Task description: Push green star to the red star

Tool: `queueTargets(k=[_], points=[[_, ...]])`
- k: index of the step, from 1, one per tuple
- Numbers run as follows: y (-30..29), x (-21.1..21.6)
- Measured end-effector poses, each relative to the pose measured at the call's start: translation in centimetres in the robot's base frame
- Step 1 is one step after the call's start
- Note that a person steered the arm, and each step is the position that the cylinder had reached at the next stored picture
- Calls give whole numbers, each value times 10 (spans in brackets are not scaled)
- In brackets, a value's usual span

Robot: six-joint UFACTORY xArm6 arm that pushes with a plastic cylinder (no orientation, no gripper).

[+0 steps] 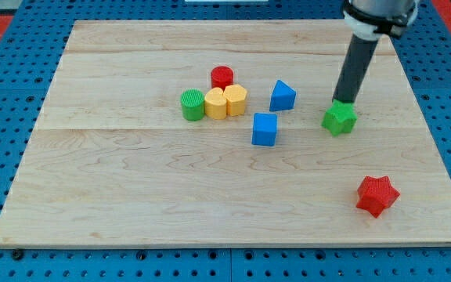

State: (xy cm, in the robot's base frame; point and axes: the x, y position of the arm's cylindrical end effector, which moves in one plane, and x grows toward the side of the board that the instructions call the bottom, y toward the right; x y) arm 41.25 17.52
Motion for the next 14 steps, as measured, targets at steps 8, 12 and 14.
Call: queueTargets(k=[8, 12, 14], points=[[12, 64], [-60, 106], [-56, 95]])
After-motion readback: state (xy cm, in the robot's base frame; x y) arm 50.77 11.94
